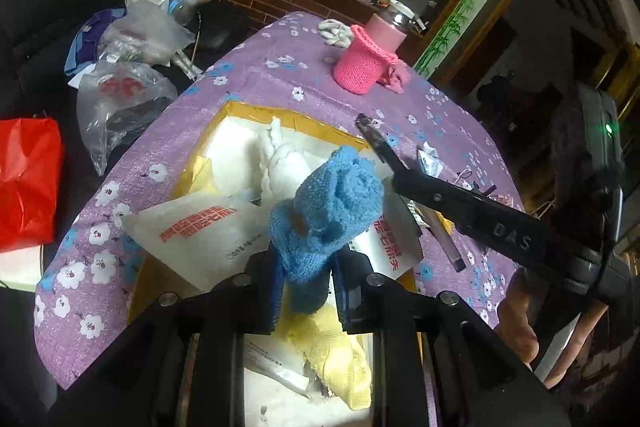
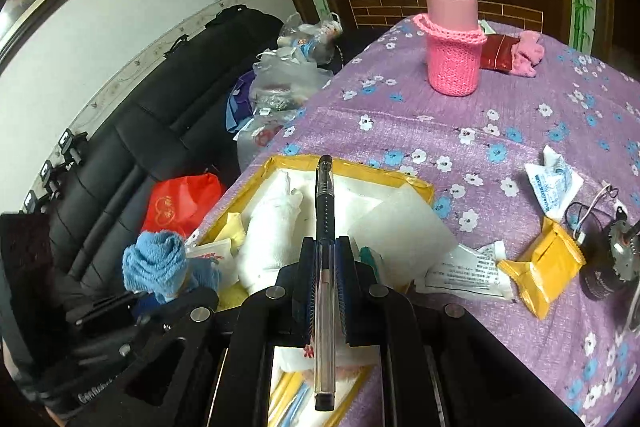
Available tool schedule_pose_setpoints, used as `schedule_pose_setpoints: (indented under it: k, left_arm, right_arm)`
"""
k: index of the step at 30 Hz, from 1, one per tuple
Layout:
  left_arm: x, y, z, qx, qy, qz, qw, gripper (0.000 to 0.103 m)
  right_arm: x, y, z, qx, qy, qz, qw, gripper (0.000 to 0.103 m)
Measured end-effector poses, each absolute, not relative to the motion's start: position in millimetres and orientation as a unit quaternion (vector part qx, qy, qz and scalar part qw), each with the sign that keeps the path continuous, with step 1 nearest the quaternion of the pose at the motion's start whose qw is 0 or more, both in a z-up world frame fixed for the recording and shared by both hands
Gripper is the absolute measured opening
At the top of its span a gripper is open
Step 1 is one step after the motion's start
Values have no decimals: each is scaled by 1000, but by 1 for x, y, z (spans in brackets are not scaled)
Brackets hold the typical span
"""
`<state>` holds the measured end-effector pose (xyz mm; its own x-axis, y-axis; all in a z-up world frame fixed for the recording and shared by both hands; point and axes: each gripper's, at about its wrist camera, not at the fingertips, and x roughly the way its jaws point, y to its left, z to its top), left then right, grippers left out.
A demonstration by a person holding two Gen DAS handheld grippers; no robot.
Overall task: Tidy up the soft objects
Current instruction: 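Carry the blue toy and black pen over the foam tray, then lower the toy and pen into the tray and open both tools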
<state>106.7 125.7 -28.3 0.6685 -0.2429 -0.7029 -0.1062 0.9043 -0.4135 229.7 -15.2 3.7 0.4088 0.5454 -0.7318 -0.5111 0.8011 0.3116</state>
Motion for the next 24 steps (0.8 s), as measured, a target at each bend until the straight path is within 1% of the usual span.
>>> schedule_pose_setpoints:
  k: [1, 4, 6, 7, 8, 9, 11, 13, 18, 21, 24]
  left_arm:
    - [107, 125, -29, -214, 404, -37, 889, 20]
    - [107, 122, -29, -212, 401, -43, 890, 28]
    - [106, 118, -27, -206, 399, -37, 893, 42]
    - [103, 117, -26, -203, 397, -36, 894, 46]
    - [100, 116, -25, -202, 396, -36, 895, 55]
    - [97, 115, -23, -202, 393, -35, 897, 60]
    - [89, 114, -19, -202, 384, -28, 901, 63]
    - [81, 112, -16, -200, 373, -20, 906, 63]
    - [65, 104, -16, -205, 376, -13, 903, 63]
    - [57, 88, -11, -194, 377, -12, 906, 63]
    - [52, 69, -2, -181, 376, -19, 908, 63]
  right_arm:
    - [231, -14, 3, 23, 444, 315, 838, 10]
    - [234, -14, 5, 42, 443, 319, 837, 12]
    - [234, -17, 6, 50, 443, 319, 836, 16]
    - [234, -20, 5, 53, 443, 320, 836, 18]
    - [232, -23, 7, 56, 439, 326, 836, 22]
    - [230, -30, 7, 56, 434, 329, 837, 30]
    - [222, -40, 12, 59, 421, 325, 844, 38]
    - [210, -53, 18, 57, 406, 328, 851, 41]
    - [169, -90, 20, 47, 375, 312, 872, 55]
    - [149, -123, 14, 55, 368, 299, 879, 61]
    - [142, -157, 1, 80, 378, 290, 875, 62]
